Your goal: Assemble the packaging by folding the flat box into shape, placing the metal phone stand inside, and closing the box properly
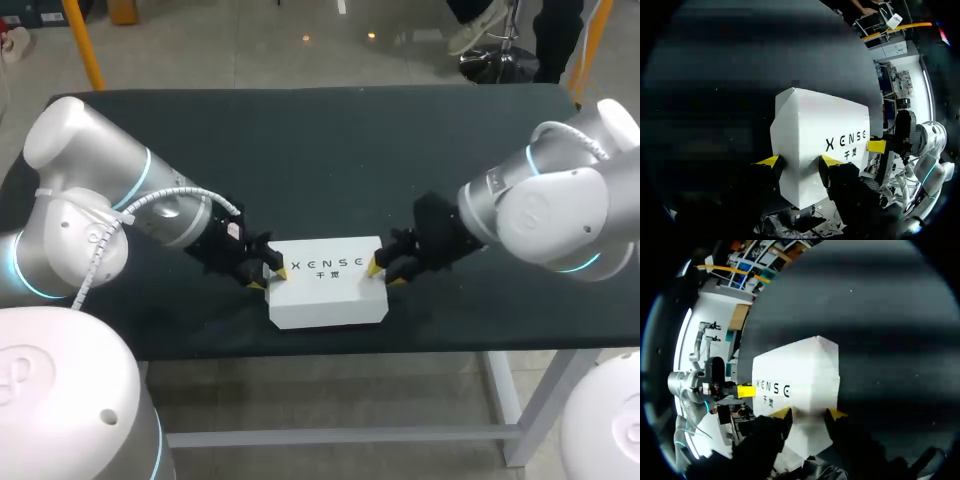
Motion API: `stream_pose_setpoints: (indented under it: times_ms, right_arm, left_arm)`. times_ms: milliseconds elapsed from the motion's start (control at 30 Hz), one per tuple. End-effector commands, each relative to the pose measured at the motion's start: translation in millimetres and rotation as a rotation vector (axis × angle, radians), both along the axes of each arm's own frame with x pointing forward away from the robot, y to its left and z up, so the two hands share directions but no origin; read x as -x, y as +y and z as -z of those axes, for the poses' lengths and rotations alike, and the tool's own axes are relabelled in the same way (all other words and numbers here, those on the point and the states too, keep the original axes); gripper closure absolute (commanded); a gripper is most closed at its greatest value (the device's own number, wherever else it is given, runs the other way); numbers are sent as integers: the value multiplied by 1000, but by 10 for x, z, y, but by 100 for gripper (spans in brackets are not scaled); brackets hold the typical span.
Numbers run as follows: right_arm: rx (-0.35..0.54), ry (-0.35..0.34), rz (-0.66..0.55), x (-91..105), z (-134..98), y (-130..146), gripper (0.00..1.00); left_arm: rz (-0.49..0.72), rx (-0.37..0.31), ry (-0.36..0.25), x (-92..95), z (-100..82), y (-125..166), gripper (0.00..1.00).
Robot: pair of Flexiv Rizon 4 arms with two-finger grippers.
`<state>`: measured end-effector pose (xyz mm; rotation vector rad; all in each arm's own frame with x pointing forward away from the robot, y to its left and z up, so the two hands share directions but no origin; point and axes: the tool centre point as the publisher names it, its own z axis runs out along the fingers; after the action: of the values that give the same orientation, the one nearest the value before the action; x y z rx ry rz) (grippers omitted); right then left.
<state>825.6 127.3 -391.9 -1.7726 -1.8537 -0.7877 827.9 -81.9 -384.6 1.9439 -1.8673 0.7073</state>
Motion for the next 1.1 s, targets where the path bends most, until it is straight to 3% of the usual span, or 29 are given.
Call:
stream_pose_setpoints:
  times_ms: [33, 433, 1100]
  right_arm:
    - [-17, 4, -20, -13, 46, 70, 52]
    - [0, -13, -52, 14, 31, 90, 54]
    - [0, -13, -52, 14, 31, 90, 57]
  left_arm:
    - [-2, -9, 0, 2, 37, -44, 48]
    - [-27, -59, -15, 10, 7, -44, 47]
    - [-27, -59, -15, 10, 7, -44, 45]
